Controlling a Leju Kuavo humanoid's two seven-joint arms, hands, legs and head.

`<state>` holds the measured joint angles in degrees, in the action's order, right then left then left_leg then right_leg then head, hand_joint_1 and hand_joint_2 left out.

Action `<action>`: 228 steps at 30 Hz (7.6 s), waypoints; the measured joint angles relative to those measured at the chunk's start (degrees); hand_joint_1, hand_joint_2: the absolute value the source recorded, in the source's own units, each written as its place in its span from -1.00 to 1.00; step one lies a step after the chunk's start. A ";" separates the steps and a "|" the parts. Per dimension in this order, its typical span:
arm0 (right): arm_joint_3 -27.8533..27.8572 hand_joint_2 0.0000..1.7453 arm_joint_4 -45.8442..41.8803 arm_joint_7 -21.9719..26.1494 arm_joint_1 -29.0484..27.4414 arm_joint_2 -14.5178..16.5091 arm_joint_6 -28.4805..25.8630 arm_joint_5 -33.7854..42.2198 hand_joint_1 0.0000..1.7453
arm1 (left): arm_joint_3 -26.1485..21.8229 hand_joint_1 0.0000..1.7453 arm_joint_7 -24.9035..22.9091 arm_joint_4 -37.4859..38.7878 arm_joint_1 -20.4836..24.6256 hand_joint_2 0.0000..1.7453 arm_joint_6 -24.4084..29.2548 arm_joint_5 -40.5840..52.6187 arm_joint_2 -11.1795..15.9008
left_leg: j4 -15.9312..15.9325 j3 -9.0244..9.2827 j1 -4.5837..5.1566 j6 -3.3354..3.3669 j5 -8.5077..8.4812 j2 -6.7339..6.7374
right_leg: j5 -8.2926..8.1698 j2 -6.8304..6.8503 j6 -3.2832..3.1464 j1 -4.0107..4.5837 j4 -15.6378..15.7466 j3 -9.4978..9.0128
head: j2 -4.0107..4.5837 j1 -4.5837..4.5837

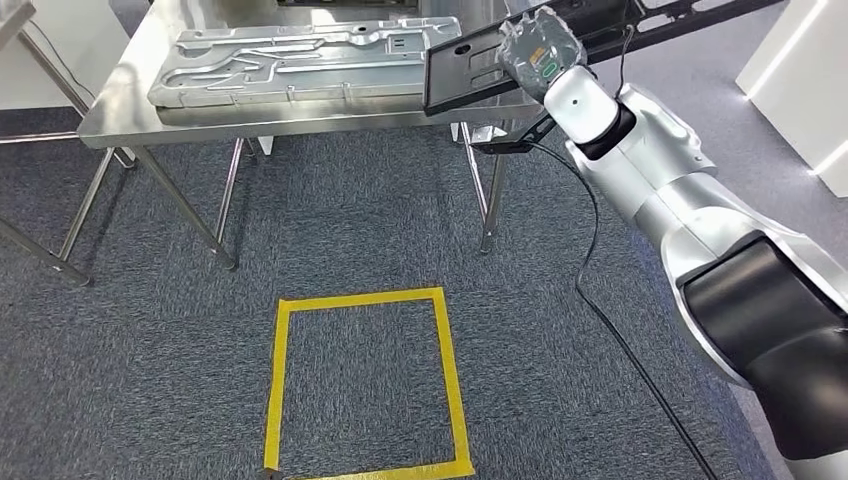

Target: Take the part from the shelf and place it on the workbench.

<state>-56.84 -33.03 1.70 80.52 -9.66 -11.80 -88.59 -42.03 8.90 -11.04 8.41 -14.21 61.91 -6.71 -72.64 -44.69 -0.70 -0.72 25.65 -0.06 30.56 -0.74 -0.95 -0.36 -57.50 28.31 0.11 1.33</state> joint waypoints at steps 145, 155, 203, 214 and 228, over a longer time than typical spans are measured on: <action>-16.40 -1.00 -39.89 -0.30 -17.34 15.15 2.32 0.02 -1.00 | -1.86 -1.00 0.07 0.70 0.72 -1.00 2.27 6.95 -1.64 | 15.10 10.81 1.61 2.45 -0.53 -0.47 | -9.15 -0.15 0.10 1.24 0.34 9.50 | 0.00 -0.17; -16.50 -1.00 -40.76 0.87 -17.88 12.40 4.13 0.02 -1.00 | -1.86 -1.00 0.38 0.70 1.00 -1.00 0.72 8.22 -2.15 | 15.40 11.08 1.07 3.09 -1.38 -0.09 | -3.06 0.39 1.58 0.29 -12.76 13.31 | 0.00 -0.17; -13.92 -1.00 -42.08 0.04 -23.96 12.30 6.50 0.03 -1.00 | -1.86 -1.00 -0.53 0.59 1.29 -1.00 -0.26 9.64 -3.97 | 6.54 11.40 -1.04 -2.80 1.91 -0.24 | -9.30 1.48 0.54 -0.38 -0.41 10.24 | 0.00 -0.16; -13.69 -1.00 -41.86 -0.79 -24.76 12.11 5.84 0.02 -1.00 | -1.86 -1.00 -0.52 0.55 1.85 -1.00 -0.44 9.75 -4.13 | 12.90 9.29 -0.01 1.97 -0.84 0.04 | 1.65 1.03 2.89 -0.56 -16.89 15.35 | 0.00 -0.17; -13.29 -1.00 -40.98 -0.54 -26.05 12.80 5.63 0.02 -1.00 | -1.79 -1.00 -0.98 0.55 1.78 -1.00 -0.54 10.20 -4.11 | 4.37 1.72 0.04 -0.68 3.75 -0.07 | -5.36 1.46 -0.81 0.65 1.37 4.23 | 0.00 -0.17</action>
<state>-70.14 -74.00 1.16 54.47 3.14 -6.17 -88.56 -43.82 7.92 -10.49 10.20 -14.75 72.11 -10.82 -68.28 -42.97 -0.65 -1.40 29.40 -0.13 25.20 0.72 -1.76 0.29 -56.13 32.54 0.11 1.16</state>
